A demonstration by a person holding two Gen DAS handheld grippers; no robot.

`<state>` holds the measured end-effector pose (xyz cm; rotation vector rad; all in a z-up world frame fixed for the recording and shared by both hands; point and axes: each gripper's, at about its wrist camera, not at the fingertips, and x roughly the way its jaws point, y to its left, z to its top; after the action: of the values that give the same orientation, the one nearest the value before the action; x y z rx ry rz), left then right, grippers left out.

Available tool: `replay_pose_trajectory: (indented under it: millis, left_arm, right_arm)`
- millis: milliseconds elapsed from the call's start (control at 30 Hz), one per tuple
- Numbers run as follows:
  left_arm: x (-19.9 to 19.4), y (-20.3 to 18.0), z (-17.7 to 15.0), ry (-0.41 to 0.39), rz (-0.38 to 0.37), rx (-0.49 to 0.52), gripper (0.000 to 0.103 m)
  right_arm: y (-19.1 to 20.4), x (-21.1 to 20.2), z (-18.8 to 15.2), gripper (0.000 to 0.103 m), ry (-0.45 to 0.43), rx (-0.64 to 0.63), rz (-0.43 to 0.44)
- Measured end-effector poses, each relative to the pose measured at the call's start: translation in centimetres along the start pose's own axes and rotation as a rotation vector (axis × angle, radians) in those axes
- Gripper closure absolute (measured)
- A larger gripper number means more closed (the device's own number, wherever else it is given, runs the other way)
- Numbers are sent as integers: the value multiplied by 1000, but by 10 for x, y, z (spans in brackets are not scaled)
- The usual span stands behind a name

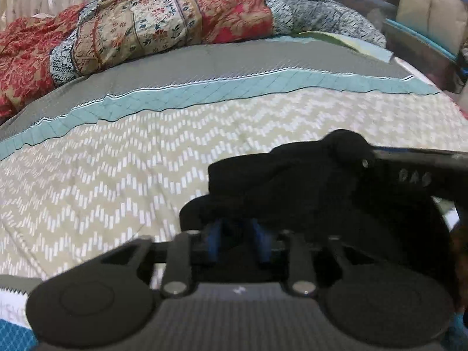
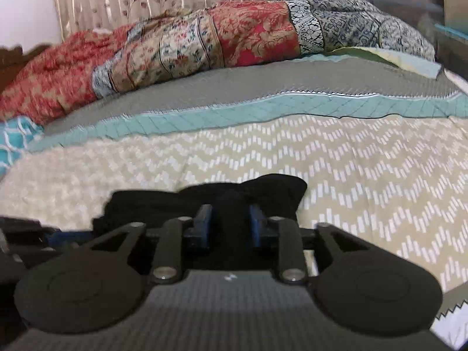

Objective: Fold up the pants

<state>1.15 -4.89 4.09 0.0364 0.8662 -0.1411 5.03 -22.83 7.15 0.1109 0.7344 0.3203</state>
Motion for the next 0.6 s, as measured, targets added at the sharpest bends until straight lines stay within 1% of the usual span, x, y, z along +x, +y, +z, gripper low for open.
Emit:
replay_pose_trajectory:
  millis: [33,100,200,233,267,300,333,367,400,500,567,600]
  left_arm:
    - [-8,4,0,-13,-18,-17,67]
    - [-29,19,-2,-48,-48,-68,67]
    - [-56,41,-13,-85,-50,-125,65]
    - [-60,49,-18,-82,-44,-146,63]
    - [-62,57,-23,-67,-44,-169,62]
    - [-63,64,-30,-38,-52,-193,62]
    - [-63,68,-36,-16,-57,-206,62]
    - [-62,72,-42,-1,-57,-216,62]
    - [-64,75,-49,8,-55,-223,62]
    - [-68,77,-60,23,-57,-232,61]
    - [-73,77,-60,12,-71,-250,52]
    - [-73,77,-58,4,-77,-263,46]
  right_arm:
    - [-3,-7,1,49,-12,28,17]
    - [-8,-24,3,49,-53,76,31]
    - [-6,-52,-8,49,-99,113,81]
    - [-4,-58,-13,49,-100,121,109]
    - [-3,-61,-23,49,-79,127,133]
    - [-1,-58,-35,49,-35,128,136]
    - [2,-56,-48,48,0,121,116]
    - [4,-56,-62,44,15,114,91]
    - [4,-61,-70,42,2,120,84]
    - [1,-75,-70,42,11,171,81]
    - [0,-87,-66,42,-6,180,66]
    - [0,-90,-66,42,-16,175,53]
